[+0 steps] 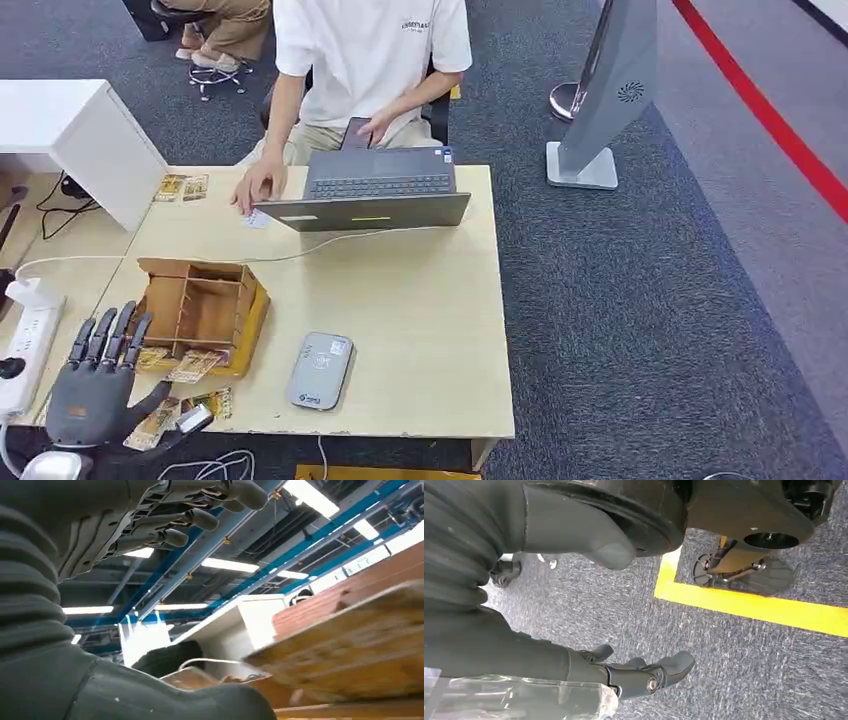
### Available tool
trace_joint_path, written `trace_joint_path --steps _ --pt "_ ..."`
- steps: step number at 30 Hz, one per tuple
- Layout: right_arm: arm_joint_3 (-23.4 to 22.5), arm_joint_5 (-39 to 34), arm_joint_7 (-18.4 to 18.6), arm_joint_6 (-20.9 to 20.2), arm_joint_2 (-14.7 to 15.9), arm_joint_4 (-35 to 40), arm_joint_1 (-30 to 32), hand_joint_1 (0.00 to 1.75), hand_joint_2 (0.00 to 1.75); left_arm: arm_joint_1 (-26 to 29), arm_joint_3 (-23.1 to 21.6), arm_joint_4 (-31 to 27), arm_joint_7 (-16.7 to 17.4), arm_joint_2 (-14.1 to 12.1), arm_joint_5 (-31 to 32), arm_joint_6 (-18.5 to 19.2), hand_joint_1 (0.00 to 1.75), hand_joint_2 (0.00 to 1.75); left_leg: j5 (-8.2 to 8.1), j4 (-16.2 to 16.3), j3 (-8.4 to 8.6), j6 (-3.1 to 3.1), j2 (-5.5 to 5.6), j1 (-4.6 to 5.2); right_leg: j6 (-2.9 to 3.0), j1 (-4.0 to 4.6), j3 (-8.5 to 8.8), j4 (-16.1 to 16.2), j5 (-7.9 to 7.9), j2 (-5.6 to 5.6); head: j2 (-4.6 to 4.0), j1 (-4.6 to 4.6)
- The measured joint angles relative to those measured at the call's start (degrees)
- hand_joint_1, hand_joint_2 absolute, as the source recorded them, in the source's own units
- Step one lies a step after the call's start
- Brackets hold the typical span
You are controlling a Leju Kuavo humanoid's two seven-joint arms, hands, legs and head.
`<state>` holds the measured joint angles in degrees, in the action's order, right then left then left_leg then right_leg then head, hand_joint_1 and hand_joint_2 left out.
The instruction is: Pass the card to the sensor for recognition and then transmit it.
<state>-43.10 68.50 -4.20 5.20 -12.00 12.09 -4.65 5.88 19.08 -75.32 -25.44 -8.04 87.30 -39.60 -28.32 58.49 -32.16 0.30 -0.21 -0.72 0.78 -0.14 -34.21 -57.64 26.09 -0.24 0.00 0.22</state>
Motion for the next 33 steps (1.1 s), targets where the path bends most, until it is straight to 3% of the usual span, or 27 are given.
trace_joint_path --steps 8,19,20,24,33 --pt "0.15 0.04 0.0 0.02 -0.02 -0.02 -0.08 0.0 1.75 -0.15 -4.12 1.55 0.89 -1.09 -0.22 0.0 0.0 1.75 -0.01 0.0 0.0 0.0 -0.02 0.0 0.01 0.0 -0.04 0.0 0.01 -0.05 0.0 0.0" --pt "0.22 0.13 0.39 0.13 -0.02 -0.02 -0.13 0.0 1.75 -0.18 -8.61 2.91 4.87 -2.64 -1.46 0.0 0.0 1.75 -0.01 0.0 0.0 0.0 -0.02 0.0 0.0 0.0 -0.03 0.0 0.01 -0.05 0.0 0.0" --pt "0.2 0.13 0.42 0.15 -0.02 -0.02 -0.13 0.0 1.75 -0.17 -8.91 2.95 5.0 -2.78 -1.59 0.0 1.75 1.75 -0.01 0.0 0.0 0.0 -0.02 0.0 0.0 0.0 -0.03 0.0 0.01 -0.04 0.0 0.0" --pt "0.22 0.28 0.39 0.15 -0.02 -0.02 -0.16 0.0 1.75 -0.19 -9.94 3.19 5.11 -3.23 -2.71 -0.02 1.75 1.75 -0.01 0.0 0.0 0.0 -0.02 0.0 0.01 0.0 -0.03 0.0 0.01 -0.05 0.0 0.02" --pt "0.24 0.28 0.35 0.22 -0.02 -0.04 -0.17 0.0 1.75 -1.65 -10.07 5.31 1.35 -3.34 -4.72 0.0 1.75 1.75 -0.01 0.0 -0.02 0.0 -0.02 0.0 0.01 0.0 -0.03 0.0 0.01 -0.04 0.0 0.0"
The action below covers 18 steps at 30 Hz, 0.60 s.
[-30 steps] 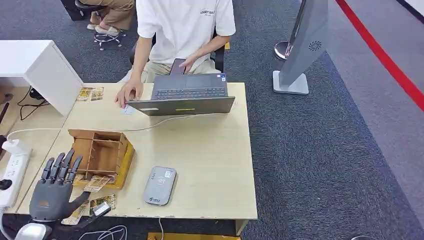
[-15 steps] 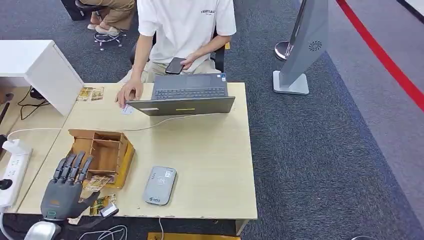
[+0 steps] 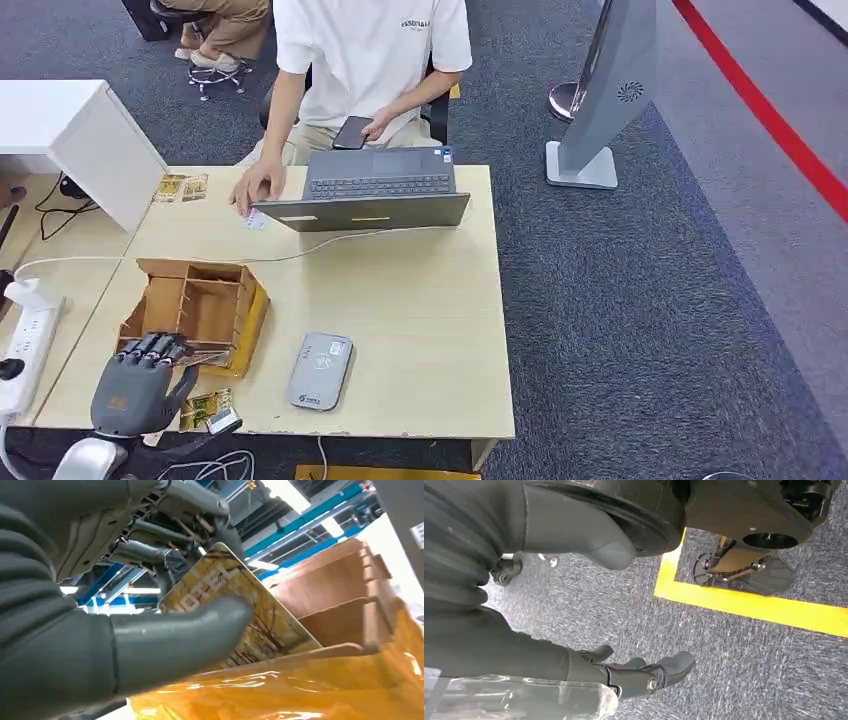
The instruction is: Pass the card to the sensor for recognition and then transmit it.
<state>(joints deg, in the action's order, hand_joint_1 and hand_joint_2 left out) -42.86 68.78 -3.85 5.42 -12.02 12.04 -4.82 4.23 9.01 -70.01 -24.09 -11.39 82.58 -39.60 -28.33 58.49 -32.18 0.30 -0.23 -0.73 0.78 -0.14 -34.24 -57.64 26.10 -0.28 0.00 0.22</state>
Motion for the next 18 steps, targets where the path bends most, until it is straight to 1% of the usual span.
trace_joint_path --steps 8,12,15,18 --pt "0.07 0.0 0.02 0.09 0.0 0.0 0.0 0.0 1.75 -0.32 0.5 0.33 -0.96 0.44 0.46 -0.31 1.75 1.75 0.0 0.0 0.01 0.0 0.0 0.0 0.0 0.0 0.01 0.0 0.0 0.01 0.0 0.0" --pt "0.09 -0.17 0.02 0.2 0.0 -0.02 0.01 0.0 1.75 -0.68 1.92 0.35 -3.6 1.29 -0.66 -0.33 1.75 1.75 0.0 0.0 0.01 0.0 0.0 0.0 0.0 0.0 0.0 0.0 0.0 0.01 0.0 0.0" --pt "0.13 -0.17 0.2 0.39 -0.02 -0.02 0.01 0.0 1.75 -1.21 2.6 0.35 -3.52 1.99 0.46 -0.33 1.75 1.75 0.0 0.0 -0.01 0.0 0.01 0.0 0.0 0.0 0.01 0.0 0.0 0.03 0.0 0.0" --pt "0.17 -0.17 0.46 0.55 -0.02 -0.06 0.01 0.0 1.75 -1.34 2.62 -0.19 -3.97 2.53 -0.5 -0.33 1.75 1.75 0.0 0.0 0.0 0.0 0.01 0.0 0.0 0.0 0.01 0.0 -0.01 0.03 0.0 0.0"
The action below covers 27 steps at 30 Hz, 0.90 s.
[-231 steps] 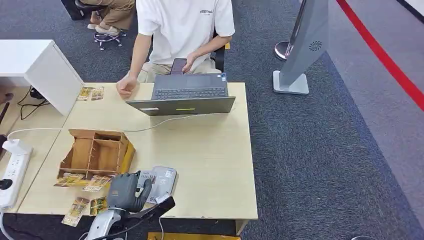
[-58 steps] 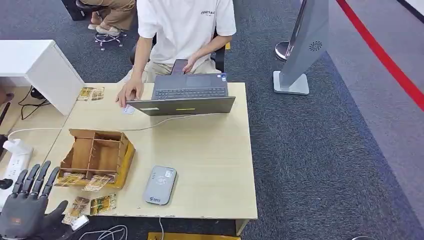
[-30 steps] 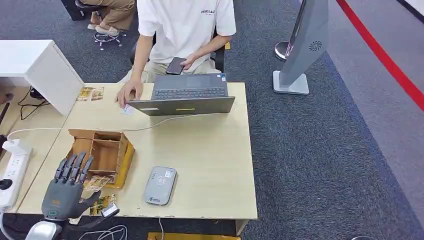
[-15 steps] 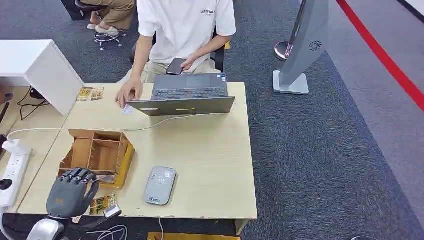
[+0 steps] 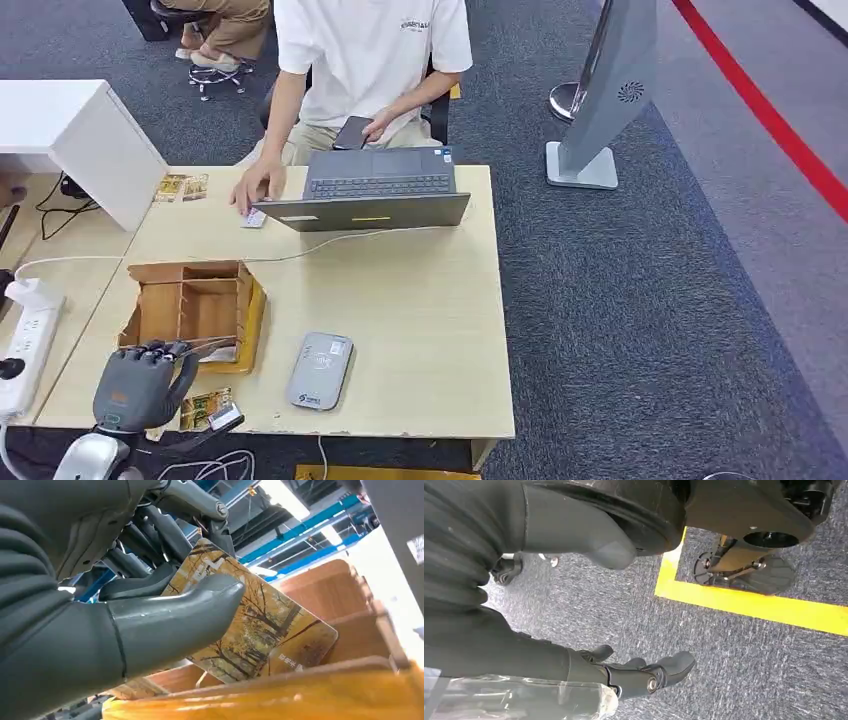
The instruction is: Pass the card to the sensor for recognition and then transmit it.
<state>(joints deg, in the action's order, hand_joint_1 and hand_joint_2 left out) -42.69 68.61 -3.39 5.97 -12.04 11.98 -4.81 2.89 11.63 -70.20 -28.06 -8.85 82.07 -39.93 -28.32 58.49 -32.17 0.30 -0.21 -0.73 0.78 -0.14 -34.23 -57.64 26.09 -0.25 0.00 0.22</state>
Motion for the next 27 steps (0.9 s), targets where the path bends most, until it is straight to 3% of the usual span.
trace_joint_path --steps 3,8,14,19,22,24,27 --pt "0.15 0.0 0.31 0.26 0.0 -0.09 0.0 0.0 1.75 0.22 -0.07 -2.35 -0.29 0.64 -0.44 -0.02 1.75 1.75 0.0 0.0 0.0 0.0 0.01 0.0 0.0 0.0 0.0 0.0 0.0 0.01 0.0 0.0" --pt "0.24 -0.17 0.5 0.39 0.0 -0.11 0.01 0.0 1.75 1.31 -3.57 -8.14 3.23 0.79 -0.9 -0.02 1.75 1.75 0.0 0.01 0.0 0.0 0.01 0.01 0.0 -0.01 0.0 0.0 0.0 0.01 0.0 0.02" --pt "0.24 -0.24 0.53 0.42 0.0 -0.11 0.04 0.0 1.75 1.73 -6.41 -11.35 4.83 0.52 -1.82 -0.02 1.75 1.75 0.0 0.01 0.01 0.0 0.0 0.01 0.0 0.0 -0.02 0.0 0.0 0.0 0.0 0.0" --pt "0.22 -1.25 0.37 0.66 0.0 -0.11 0.21 0.0 1.75 0.45 -16.64 -17.48 16.52 -4.62 -4.2 0.35 1.75 1.75 0.03 0.02 0.03 0.03 0.02 0.0 0.0 0.01 -0.04 0.0 0.0 0.01 0.0 0.0" --pt "0.2 -1.14 0.27 0.64 0.0 -0.11 0.27 0.0 1.75 -4.45 -23.76 -21.46 23.3 -8.54 -5.59 1.83 1.75 1.75 0.11 0.02 -0.01 0.03 0.04 0.0 -0.02 0.01 -0.02 0.0 -0.07 0.04 0.0 -0.02" --pt "0.24 -0.5 0.18 0.46 0.0 -0.11 0.24 0.0 1.75 -8.98 -25.18 -22.08 25.02 -10.2 -5.79 1.51 1.75 1.75 0.16 0.02 -0.01 0.04 0.03 -0.01 0.07 0.01 -0.02 -0.01 -0.16 0.04 0.0 -0.02" --pt "0.42 0.07 0.18 0.31 0.0 -0.11 0.14 0.0 1.75 -17.37 -24.98 -19.54 24.58 -12.66 -6.69 1.25 1.75 1.75 0.29 0.02 -0.02 0.1 0.04 -0.01 0.12 0.01 -0.02 -0.02 -0.23 0.05 0.0 -0.02"
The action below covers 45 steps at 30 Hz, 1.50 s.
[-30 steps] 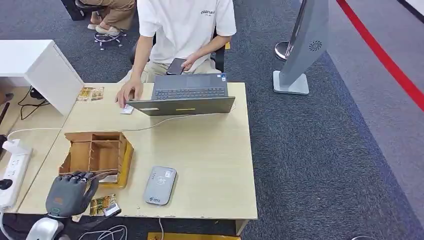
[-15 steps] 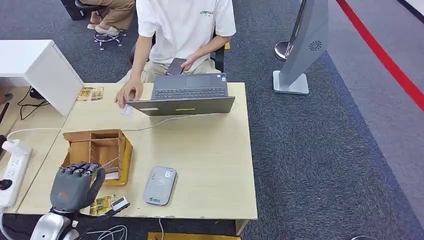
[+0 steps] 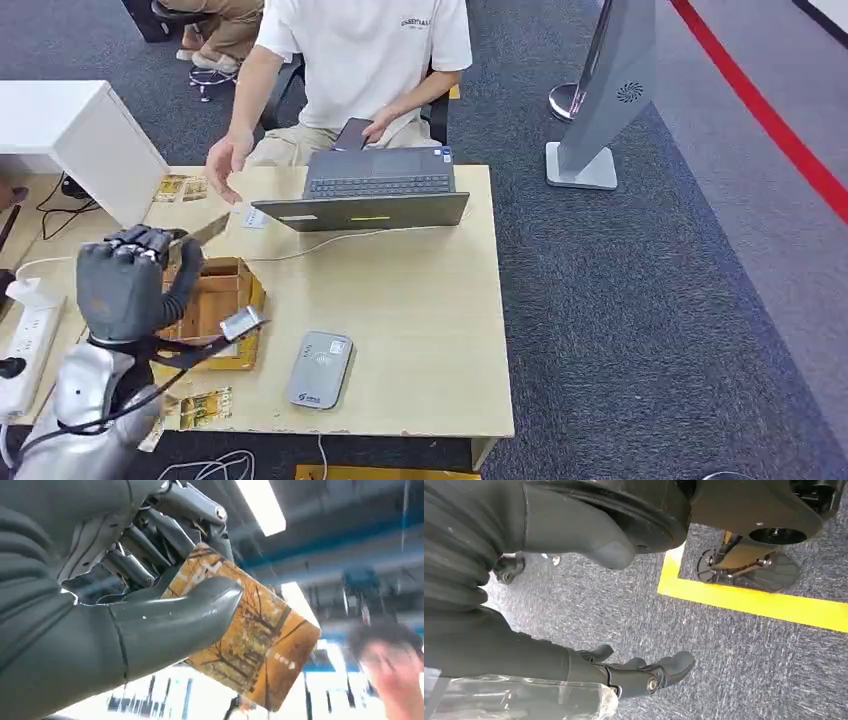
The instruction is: Pass the card to the sensor for recognition and then transmit it.
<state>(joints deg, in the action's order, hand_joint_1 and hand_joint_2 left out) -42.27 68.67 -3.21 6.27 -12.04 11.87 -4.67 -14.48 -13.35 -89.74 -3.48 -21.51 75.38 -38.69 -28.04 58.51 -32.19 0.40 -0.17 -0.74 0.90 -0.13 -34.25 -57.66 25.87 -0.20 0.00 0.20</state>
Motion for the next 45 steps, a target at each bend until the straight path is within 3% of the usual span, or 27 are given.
trace_joint_path --steps 7,13,14,23,28,31,34,37,38,40,41,43,44,45 --pt "0.66 0.04 0.68 0.0 -0.24 0.0 -0.22 0.0 1.75 -18.39 1.55 17.75 -2.18 -3.54 0.09 0.68 1.75 1.75 0.11 0.0 0.02 0.11 -0.03 -0.04 0.14 0.06 -0.04 -0.06 -0.13 -0.05 0.0 0.07" --pt "0.72 -0.07 2.03 0.35 -0.61 0.0 -0.35 0.0 1.75 -24.72 1.53 25.96 -1.44 -3.23 1.6 0.9 1.75 1.75 0.1 0.0 0.02 0.11 -0.08 -0.04 0.14 0.06 -0.06 -0.06 -0.13 -0.15 0.0 0.09" --pt "0.7 -0.09 2.05 0.35 -0.63 0.0 -0.37 0.0 1.75 -24.98 1.53 26.4 -1.37 -3.14 1.47 0.87 0.0 1.75 0.1 0.0 0.02 0.1 -0.08 -0.04 0.15 0.06 -0.06 -0.05 -0.12 -0.14 0.0 0.07" --pt "0.72 -0.24 2.47 0.96 -0.9 0.0 -0.34 0.0 1.75 -23.41 1.4 27.36 -1.46 -1.83 -1.9 0.72 0.0 1.75 0.07 0.0 -0.01 0.11 -0.13 -0.04 0.15 0.06 -0.09 -0.05 -0.11 -0.18 0.0 0.04" --pt "0.68 -1.49 2.4 0.98 -0.92 0.0 -0.22 0.0 1.75 -16.65 1.4 19.74 -2.25 -1.26 -6.19 2.93 0.0 1.75 0.04 -0.01 0.02 0.09 -0.22 -0.03 0.16 0.05 -0.09 -0.05 -0.11 -0.31 0.0 0.02" --pt "0.59 -2.42 2.62 0.92 -0.92 0.0 -0.02 0.0 1.75 -7.26 1.4 9.9 -2.03 -2.16 -8.67 4.42 0.0 1.75 -0.14 -0.03 0.05 0.16 -0.61 -0.04 0.15 0.03 -0.09 -0.06 -0.08 -0.68 0.0 0.05" --pt "0.17 -3.56 2.62 0.9 -0.92 0.0 0.36 0.0 1.75 6.88 3.0 -2.71 -1.88 -4.7 -10.78 3.52 0.0 1.75 -0.45 -0.07 0.24 0.2 -1.06 -0.04 0.15 0.02 -0.04 -0.07 0.1 -1.14 0.0 0.07" --pt "-0.72 -4.57 2.86 1.01 -0.92 0.0 0.87 0.0 1.75 25.48 10.7 -15.35 -3.37 -5.74 -17.37 2.58 0.0 1.75 -0.8 -0.11 0.47 0.25 -1.48 -0.04 0.2 0.02 -0.02 -0.11 0.41 -1.53 0.0 0.04" --pt "-1.07 -4.92 3.06 1.09 -0.92 0.0 1.2 0.0 1.75 30.72 15.66 -19.96 -6.64 -5.01 -22.16 3.81 0.0 1.75 -0.87 -0.1 0.52 0.17 -1.44 -0.06 0.11 0.04 -0.02 -0.11 0.5 -1.48 0.0 0.39" --pt "-1.44 -5.36 3.04 1.4 -0.92 0.02 1.9 0.0 1.75 36.95 24.54 -25.74 -14.35 -1.12 -29.61 10.95 0.0 1.75 -0.86 -0.1 0.36 0.12 -0.79 -0.01 -0.06 0.01 0.06 -0.1 0.72 -0.92 0.0 0.28" --pt "-1.86 -5.64 3.02 1.49 -0.92 0.02 2.0 0.0 1.75 38.16 30.54 -28.72 -19.23 3.45 -34.62 18.15 0.0 1.75 -0.88 -0.09 0.34 0.1 -0.67 -0.03 -0.13 0.01 0.09 -0.1 0.8 -0.76 0.0 0.33" --pt "-2.47 -5.92 2.64 1.53 -0.92 0.02 2.26 0.0 1.75 34.05 45.83 -32.65 -28.65 11.26 -43.95 40.34 0.0 1.75 -0.8 -0.09 0.18 -0.01 -0.29 -0.05 -0.16 0.03 0.16 -0.09 0.81 -0.38 0.0 0.2" --pt "-2.65 -6.1 2.54 1.55 -0.92 0.02 2.3 0.0 1.75 30.24 56.11 -33.78 -32.05 15.03 -46.96 53.36 0.0 1.75 -0.8 -0.09 0.18 -0.01 -0.16 -0.06 -0.15 0.03 0.27 -0.09 0.82 -0.26 0.0 0.0" --pt "-2.82 -6.3 2.36 1.68 -0.92 0.02 2.34 0.0 1.75 27.98 67.33 -34.11 -32.37 18.59 -50.15 63.64 0.0 1.75 -0.9 -0.1 0.38 0.06 -0.31 -0.03 -0.12 0.0 0.27 -0.08 0.8 -0.37 0.0 -0.22"
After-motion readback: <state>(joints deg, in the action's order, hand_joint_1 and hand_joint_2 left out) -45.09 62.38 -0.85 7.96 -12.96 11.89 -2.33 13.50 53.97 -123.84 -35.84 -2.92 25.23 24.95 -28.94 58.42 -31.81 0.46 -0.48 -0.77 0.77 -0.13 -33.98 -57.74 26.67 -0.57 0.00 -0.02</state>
